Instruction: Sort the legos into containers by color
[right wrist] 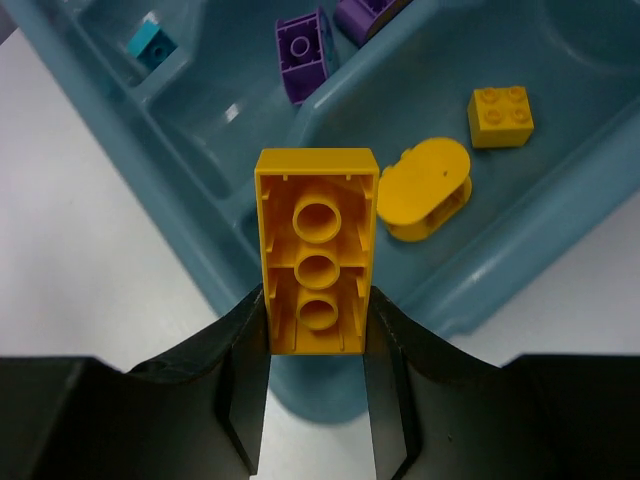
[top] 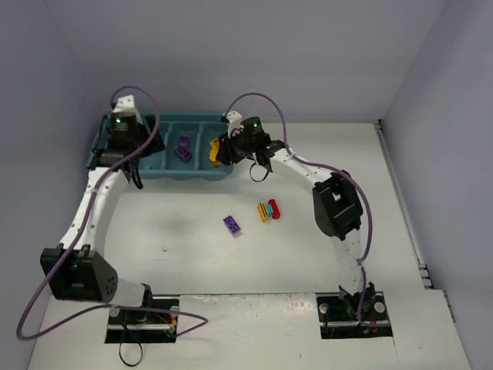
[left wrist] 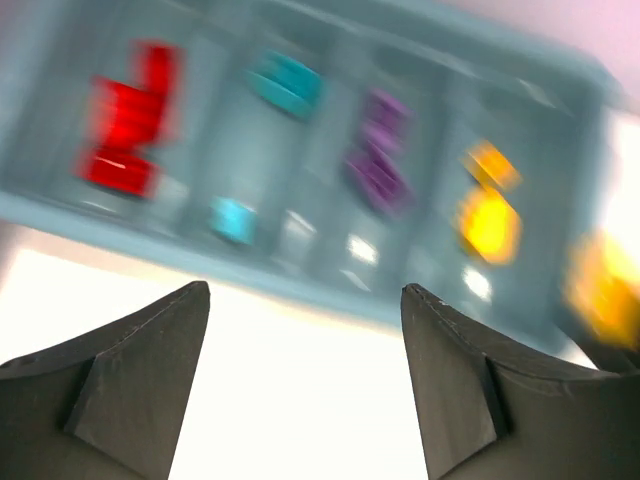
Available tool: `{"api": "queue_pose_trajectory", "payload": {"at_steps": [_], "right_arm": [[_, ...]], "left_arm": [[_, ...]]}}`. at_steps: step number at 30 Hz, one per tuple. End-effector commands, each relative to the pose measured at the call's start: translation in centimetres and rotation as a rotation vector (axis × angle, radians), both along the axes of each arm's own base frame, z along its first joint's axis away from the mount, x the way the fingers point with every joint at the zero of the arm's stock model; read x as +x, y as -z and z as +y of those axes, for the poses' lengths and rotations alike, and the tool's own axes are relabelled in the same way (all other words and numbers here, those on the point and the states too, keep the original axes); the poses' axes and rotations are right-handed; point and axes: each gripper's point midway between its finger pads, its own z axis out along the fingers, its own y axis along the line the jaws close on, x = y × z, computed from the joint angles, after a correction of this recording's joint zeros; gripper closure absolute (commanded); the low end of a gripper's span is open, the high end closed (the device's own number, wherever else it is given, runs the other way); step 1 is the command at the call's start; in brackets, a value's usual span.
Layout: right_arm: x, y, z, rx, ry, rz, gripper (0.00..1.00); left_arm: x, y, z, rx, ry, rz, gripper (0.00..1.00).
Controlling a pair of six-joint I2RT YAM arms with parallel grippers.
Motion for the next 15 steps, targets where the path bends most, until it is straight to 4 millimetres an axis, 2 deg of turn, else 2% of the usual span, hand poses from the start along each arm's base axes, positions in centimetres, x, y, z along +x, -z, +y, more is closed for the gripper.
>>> {"api": "queue_pose_trajectory", "payload": {"at_steps": [1,2,3,4,5,7,9,13,14,15], "right_arm": [[3.6,-4.9,2.1,0.104,0.082,-0.144,0.69],[4.2,-5.6,2.5,0.119,0.096,-0.161,0.59],[4.5,-5.0,2.7,0.119,0.105,-0.153,0.50],[4.7,-5.1,2.8,0.121,0.117,-0.156,0.34],[4.8,-5.3,2.8,0.122,0.122,-0.162,0.29],[4.9,-6.0,2.5,0.123,0.135,-0.177,0.20],[4.5,-7.4,2.0,0.122,0.146,-0.202,0.13],[3.3,-10.1,-0.8,0.091,0.200,-0.267,0.12],[2.6,-12.6,-2.0,0.108,0.223,-0.300,0.12],[2.4,-11.2,-3.9,0.067,0.282,-0.280,0.12]], "left_arm": [[-3.8,1.6,-6.5,-0.053,0.123,0.048,0.29],[-5.3,3.5,-7.3,-0.051,0.135,0.094,0.29],[-6.6,2.9,-8.1,-0.062,0.154,0.073,0.29],[-7.4,3.2,-8.9,-0.082,0.167,0.079,0.29],[-9.0,4.9,-9.7,-0.083,0.184,0.132,0.29],[-10.6,5.0,-10.3,-0.121,0.177,0.131,0.29],[-12.3,6.0,-11.6,-0.147,0.204,0.149,0.29],[-14.0,6.5,-14.3,-0.200,0.211,0.160,0.28],[-14.1,6.7,-15.0,-0.207,0.214,0.167,0.28],[-14.6,6.7,-16.5,-0.228,0.231,0.171,0.28]]}}
